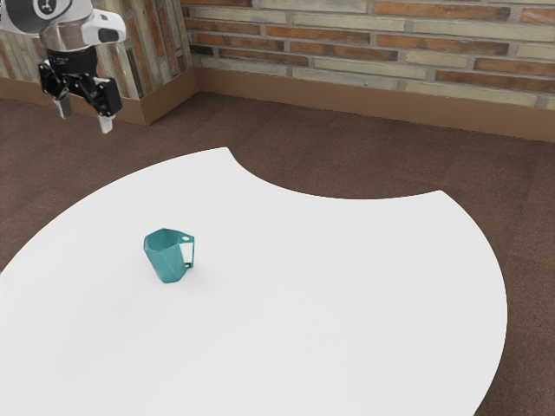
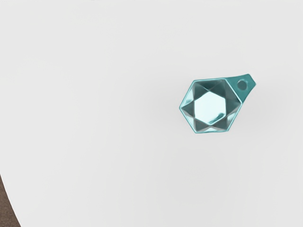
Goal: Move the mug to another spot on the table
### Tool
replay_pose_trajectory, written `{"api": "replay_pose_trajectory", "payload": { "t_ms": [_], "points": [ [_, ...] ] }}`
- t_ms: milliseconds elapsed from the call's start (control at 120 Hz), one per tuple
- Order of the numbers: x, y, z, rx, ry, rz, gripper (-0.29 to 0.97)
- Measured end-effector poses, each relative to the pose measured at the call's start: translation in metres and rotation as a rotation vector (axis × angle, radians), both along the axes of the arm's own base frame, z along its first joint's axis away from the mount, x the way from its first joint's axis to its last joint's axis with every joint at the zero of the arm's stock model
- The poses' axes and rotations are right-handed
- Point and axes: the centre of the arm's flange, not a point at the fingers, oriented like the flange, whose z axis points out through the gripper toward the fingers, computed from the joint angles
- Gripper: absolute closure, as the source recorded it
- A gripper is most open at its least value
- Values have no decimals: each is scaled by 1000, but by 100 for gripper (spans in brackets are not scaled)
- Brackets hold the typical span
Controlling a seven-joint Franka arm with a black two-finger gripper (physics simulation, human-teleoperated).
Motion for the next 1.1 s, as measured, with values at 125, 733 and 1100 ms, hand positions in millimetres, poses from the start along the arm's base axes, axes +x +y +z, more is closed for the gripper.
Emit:
{"api": "replay_pose_trajectory", "payload": {
  "t_ms": [125,733,1100],
  "points": [
    [0,-2,1,-1,-6,-2,0],
    [65,-111,-182,-42,297,-290,0],
    [130,-104,-269,13,375,-560,0]
  ]
}}
